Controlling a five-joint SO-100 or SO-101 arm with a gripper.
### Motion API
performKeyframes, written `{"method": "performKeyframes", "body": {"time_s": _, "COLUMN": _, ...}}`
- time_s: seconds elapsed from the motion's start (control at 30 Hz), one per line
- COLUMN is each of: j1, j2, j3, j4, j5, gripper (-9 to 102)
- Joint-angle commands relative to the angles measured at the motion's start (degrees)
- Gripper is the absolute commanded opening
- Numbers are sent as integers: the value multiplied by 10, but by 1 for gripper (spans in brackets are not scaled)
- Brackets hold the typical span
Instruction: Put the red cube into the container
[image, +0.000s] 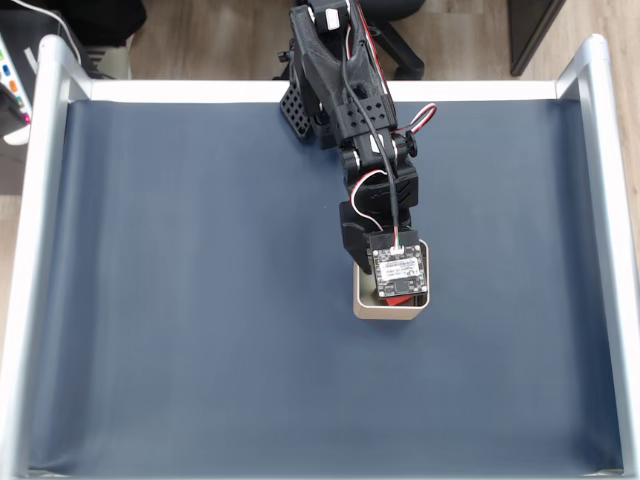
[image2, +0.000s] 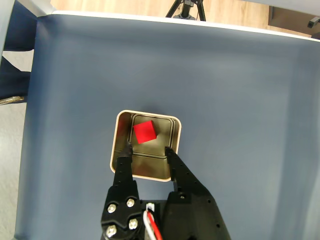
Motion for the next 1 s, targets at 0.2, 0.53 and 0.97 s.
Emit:
{"method": "performKeyframes", "body": {"time_s": 0.2, "j1": 6, "j2": 18, "j3": -5, "j4": -15, "j5": 1, "gripper": 20}}
{"method": "performKeyframes", "body": {"time_s": 0.53, "j1": 9, "j2": 72, "j3": -12, "j4": -16, "j5": 2, "gripper": 0}}
{"method": "performKeyframes", "body": {"time_s": 0.97, "j1": 100, "j2": 316, "j3": 139, "j4": -52, "j5": -48, "gripper": 0}}
